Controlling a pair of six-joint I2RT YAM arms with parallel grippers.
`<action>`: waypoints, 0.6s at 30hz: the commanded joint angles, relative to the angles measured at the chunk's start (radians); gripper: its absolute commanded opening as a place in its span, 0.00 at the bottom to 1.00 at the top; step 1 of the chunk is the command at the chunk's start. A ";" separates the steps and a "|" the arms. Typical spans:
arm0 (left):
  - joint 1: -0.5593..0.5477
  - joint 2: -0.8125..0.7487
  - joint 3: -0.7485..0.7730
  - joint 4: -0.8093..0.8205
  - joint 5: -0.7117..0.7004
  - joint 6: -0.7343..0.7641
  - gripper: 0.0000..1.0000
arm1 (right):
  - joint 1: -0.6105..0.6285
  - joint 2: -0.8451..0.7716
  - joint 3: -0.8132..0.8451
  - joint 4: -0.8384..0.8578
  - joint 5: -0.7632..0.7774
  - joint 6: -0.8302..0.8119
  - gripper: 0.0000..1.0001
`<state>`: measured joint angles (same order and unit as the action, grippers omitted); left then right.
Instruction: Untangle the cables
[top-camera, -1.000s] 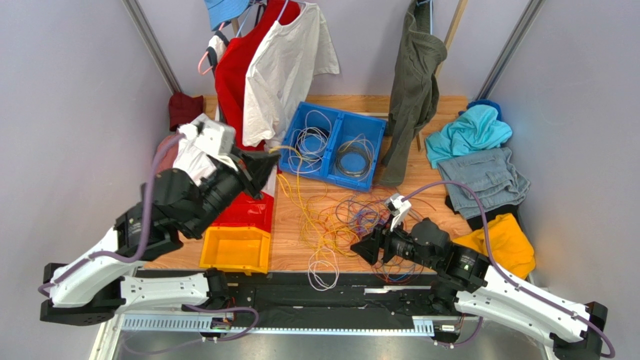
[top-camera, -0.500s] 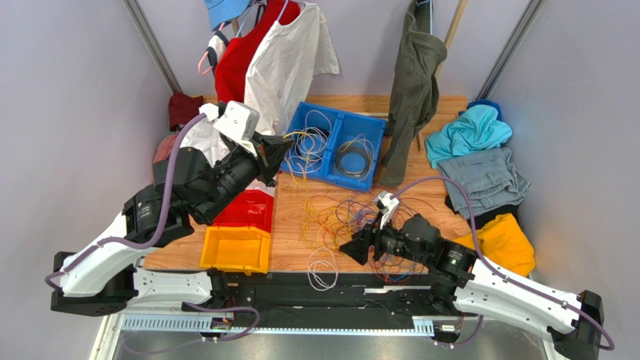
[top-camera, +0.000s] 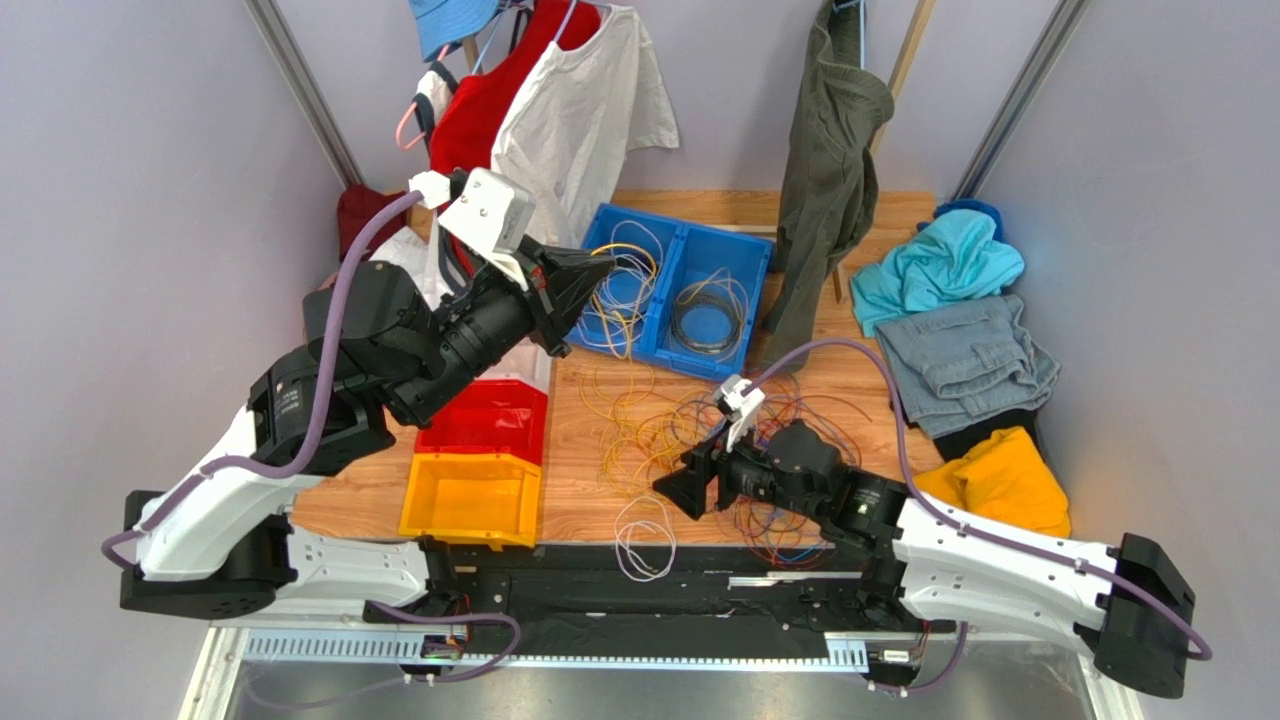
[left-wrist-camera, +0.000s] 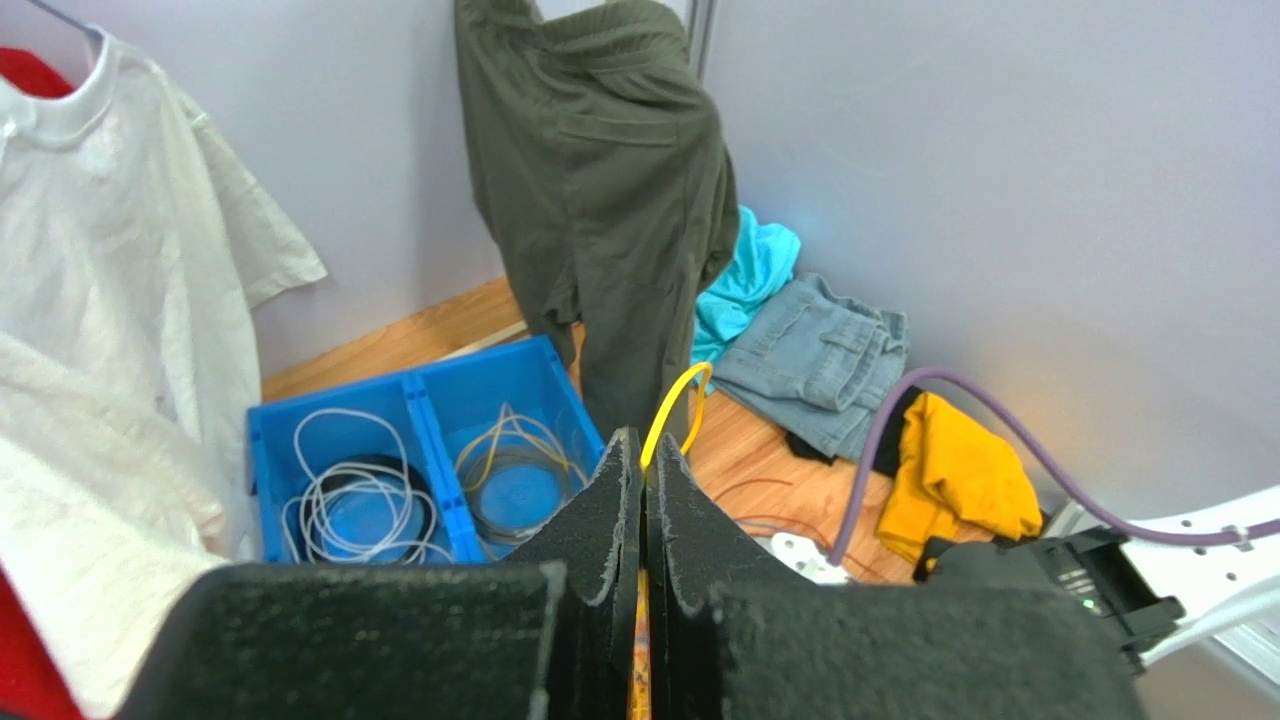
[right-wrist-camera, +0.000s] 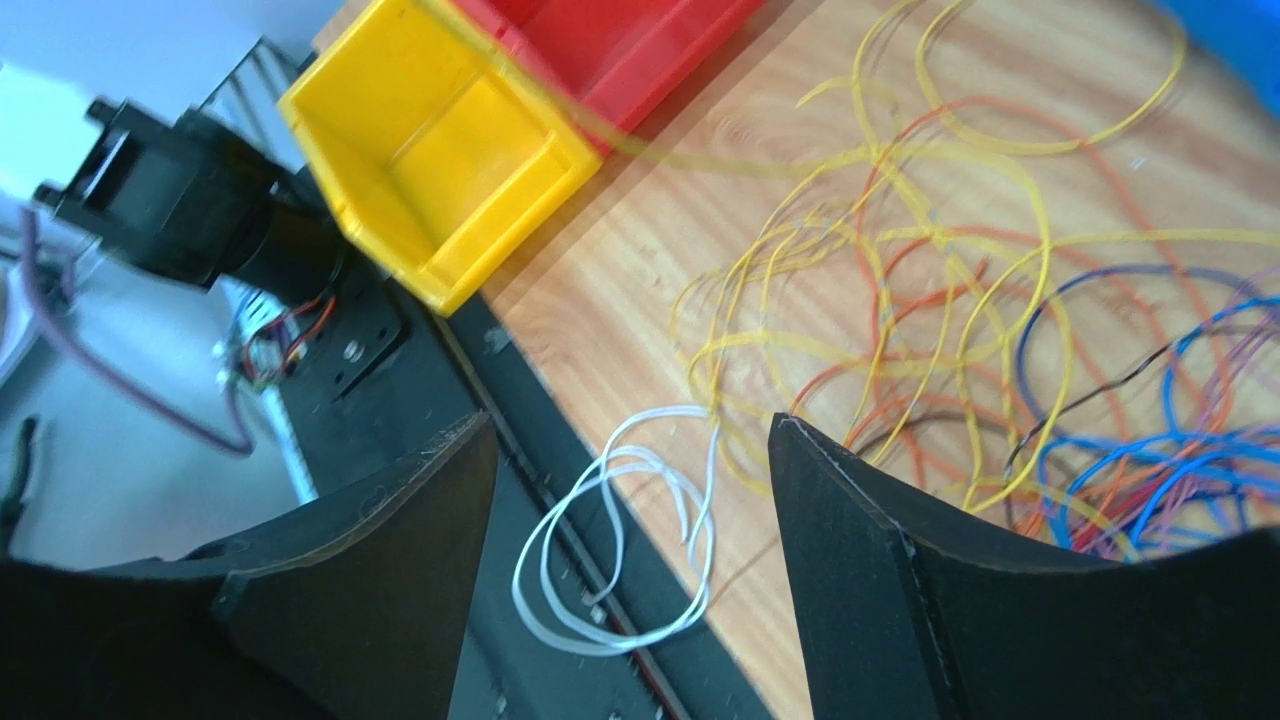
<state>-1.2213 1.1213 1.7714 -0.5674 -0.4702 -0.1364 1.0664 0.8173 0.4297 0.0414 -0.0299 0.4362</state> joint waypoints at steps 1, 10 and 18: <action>0.002 0.029 0.072 -0.028 0.074 -0.020 0.00 | 0.006 0.071 0.057 0.184 0.130 -0.077 0.71; 0.002 0.058 0.125 -0.040 0.145 -0.045 0.00 | 0.006 0.238 0.089 0.386 0.249 -0.126 0.70; 0.002 0.069 0.134 -0.052 0.157 -0.052 0.00 | 0.006 0.332 0.109 0.497 0.317 -0.126 0.68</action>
<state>-1.2213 1.1885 1.8790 -0.6205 -0.3332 -0.1745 1.0664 1.1206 0.4908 0.4004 0.2161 0.3336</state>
